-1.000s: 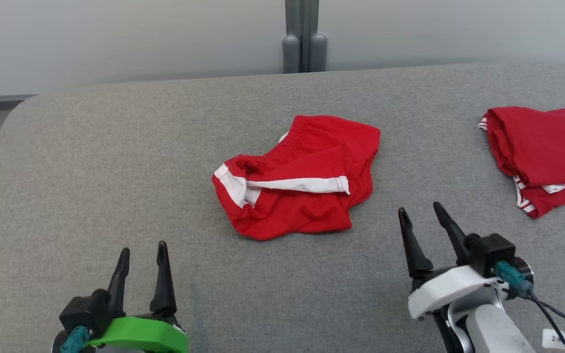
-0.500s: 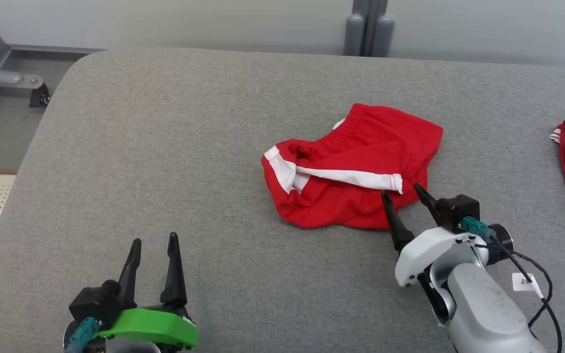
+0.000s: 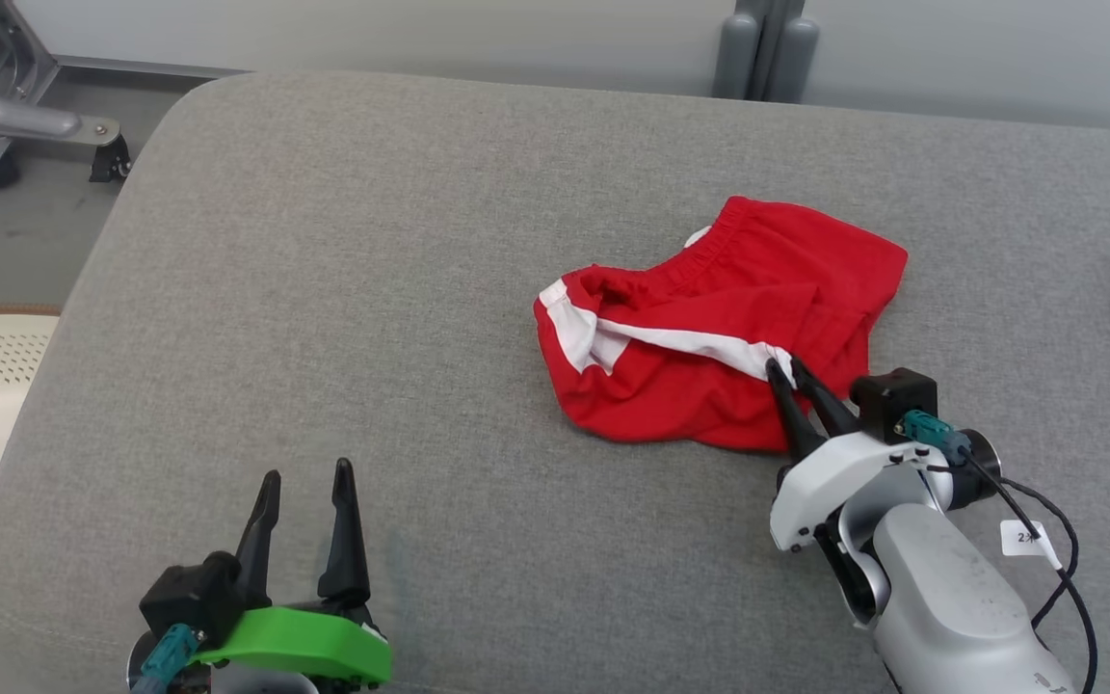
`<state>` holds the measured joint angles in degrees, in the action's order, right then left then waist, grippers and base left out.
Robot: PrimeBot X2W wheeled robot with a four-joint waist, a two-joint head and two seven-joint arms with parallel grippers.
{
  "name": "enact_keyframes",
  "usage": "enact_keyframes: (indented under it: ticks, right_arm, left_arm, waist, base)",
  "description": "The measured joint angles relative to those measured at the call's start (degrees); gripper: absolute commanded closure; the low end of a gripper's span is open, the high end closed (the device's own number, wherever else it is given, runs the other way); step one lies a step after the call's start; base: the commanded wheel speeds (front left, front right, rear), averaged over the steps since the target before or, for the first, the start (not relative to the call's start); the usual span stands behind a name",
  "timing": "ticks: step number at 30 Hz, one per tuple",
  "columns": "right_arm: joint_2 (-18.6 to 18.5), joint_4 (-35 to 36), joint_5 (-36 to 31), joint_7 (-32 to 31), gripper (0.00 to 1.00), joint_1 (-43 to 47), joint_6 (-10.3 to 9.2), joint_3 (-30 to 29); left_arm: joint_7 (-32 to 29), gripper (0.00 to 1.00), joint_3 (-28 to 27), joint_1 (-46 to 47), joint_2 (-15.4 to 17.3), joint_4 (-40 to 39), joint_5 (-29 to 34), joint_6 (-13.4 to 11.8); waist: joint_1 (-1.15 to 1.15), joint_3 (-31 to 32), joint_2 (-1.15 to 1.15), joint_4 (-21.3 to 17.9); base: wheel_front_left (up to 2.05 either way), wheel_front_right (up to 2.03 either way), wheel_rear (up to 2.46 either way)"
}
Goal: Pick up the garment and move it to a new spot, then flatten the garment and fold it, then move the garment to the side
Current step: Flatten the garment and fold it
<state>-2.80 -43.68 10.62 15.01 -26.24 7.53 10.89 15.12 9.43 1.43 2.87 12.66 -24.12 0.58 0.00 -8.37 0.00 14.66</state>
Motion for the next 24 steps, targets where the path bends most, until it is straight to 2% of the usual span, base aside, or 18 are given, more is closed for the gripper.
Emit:
enact_keyframes:
  ticks: [1, 2, 7, 14, 20, 24]
  right_arm:
    - [0.0, -0.2, 0.1, 0.0, 0.92, 0.0, 0.00, 0.2]
    - [0.0, -0.3, 0.2, 0.0, 1.00, 0.0, 0.00, 0.3]
    - [0.0, 1.1, 0.3, 0.0, 1.00, -0.3, 0.00, 0.1]
    - [0.0, 7.5, -0.6, 0.0, 1.00, 3.1, 0.00, -3.6]
    - [0.0, 11.6, -2.3, 0.0, 1.00, 8.0, 0.00, -5.8]
    - [0.0, 12.6, -2.7, 0.0, 1.00, 8.7, 0.00, -6.0]
  left_arm:
    - [0.0, 0.00, 0.1, 0.0, 0.0, 0.0, 0.0, 0.0]
    - [0.0, 0.00, 0.2, 0.0, 0.0, 0.1, 0.0, 0.0]
    - [0.0, 0.00, 0.3, 0.0, 0.0, 0.1, 0.1, -0.1]
    - [0.0, 0.00, 0.2, 0.1, 0.0, -0.1, 0.2, 0.0]
    - [-0.1, 0.00, 3.7, 4.6, 0.3, 2.2, 3.8, 2.1]
    - [-5.2, 0.00, 7.6, 12.4, 1.6, 6.4, 6.3, 4.1]
  waist:
    - [0.00, 0.0, 0.00, -0.3]
    - [0.00, 0.0, 0.00, -0.6]
    - [0.00, -0.2, 0.00, -2.0]
    - [0.00, -0.1, 0.00, -4.4]
    - [0.00, -0.3, 0.00, -6.5]
    - [0.00, -0.8, 0.00, -7.9]
  base:
    - [0.00, 0.00, 0.00]
    - [0.00, 0.00, 0.00]
    - [0.00, 0.00, 0.00]
    - [0.00, 0.00, 0.00]
    - [0.00, 0.00, 0.00]
    - [0.00, 0.00, 0.00]
